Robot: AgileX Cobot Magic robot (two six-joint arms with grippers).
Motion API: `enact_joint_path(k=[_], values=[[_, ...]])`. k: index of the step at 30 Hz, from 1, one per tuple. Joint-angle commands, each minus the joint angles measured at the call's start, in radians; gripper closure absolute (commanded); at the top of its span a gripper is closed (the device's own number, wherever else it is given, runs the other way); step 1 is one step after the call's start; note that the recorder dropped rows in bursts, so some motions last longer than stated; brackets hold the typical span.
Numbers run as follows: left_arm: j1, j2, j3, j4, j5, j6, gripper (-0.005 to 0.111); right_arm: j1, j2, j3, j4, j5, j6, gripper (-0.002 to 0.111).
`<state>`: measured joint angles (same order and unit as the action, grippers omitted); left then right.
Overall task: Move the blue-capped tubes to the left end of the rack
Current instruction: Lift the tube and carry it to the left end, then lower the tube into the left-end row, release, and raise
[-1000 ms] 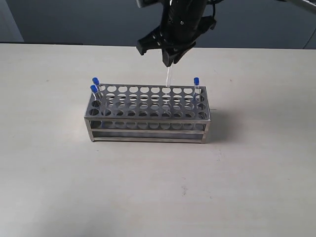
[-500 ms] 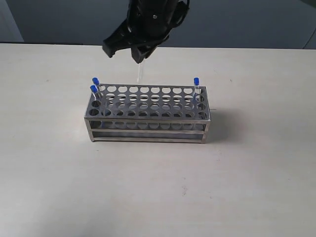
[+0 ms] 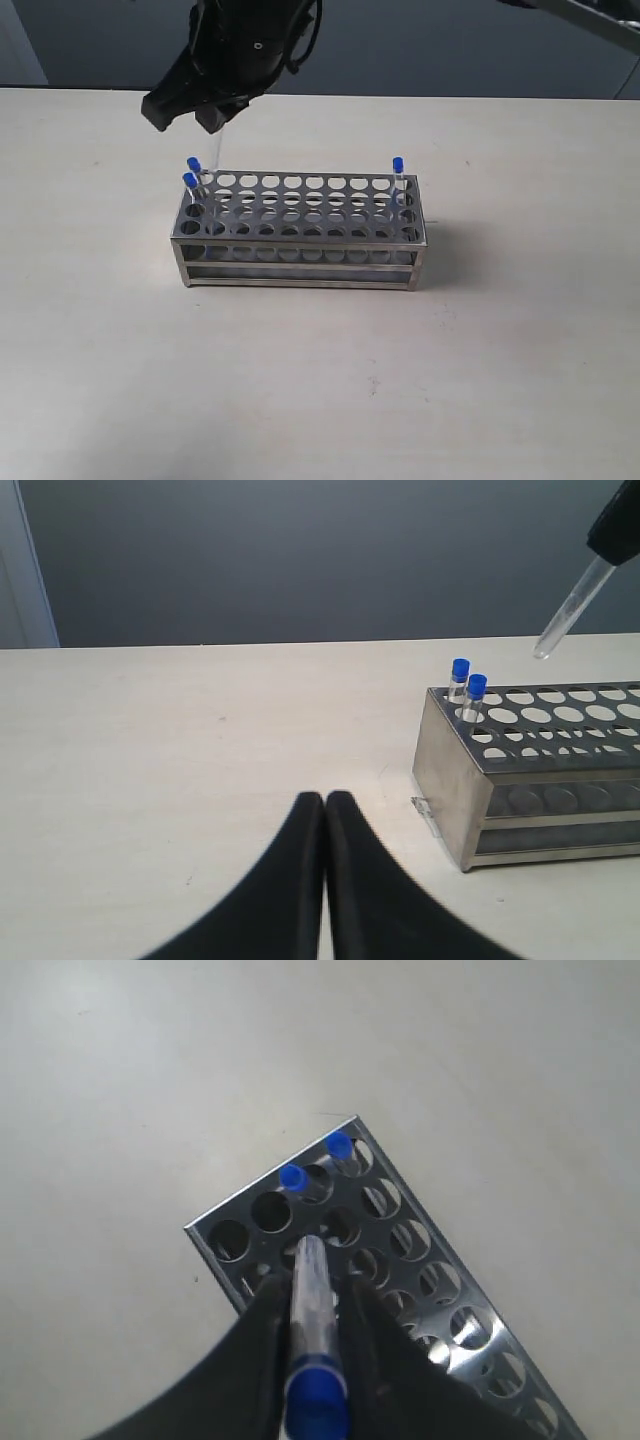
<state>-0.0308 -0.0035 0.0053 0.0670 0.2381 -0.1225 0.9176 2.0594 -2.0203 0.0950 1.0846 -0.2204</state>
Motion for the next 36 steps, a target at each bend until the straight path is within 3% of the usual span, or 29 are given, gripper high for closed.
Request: enact_joint_path(k=[1, 8, 36], values=[[-0.004, 0.003, -0.005, 0.001, -0.007, -0.001, 0.106, 0.004, 0.053, -0.068, 0.033, 0.052, -0.034, 0.108], [-0.004, 0.003, -0.005, 0.001, -0.007, -0.001, 0.106, 0.020, 0.128, -0.143, 0.039, 0.094, -0.064, 0.108], [-0.004, 0.003, -0.005, 0.001, -0.007, -0.001, 0.106, 0.024, 0.270, -0.151, 0.090, 0.028, -0.097, 0.108]])
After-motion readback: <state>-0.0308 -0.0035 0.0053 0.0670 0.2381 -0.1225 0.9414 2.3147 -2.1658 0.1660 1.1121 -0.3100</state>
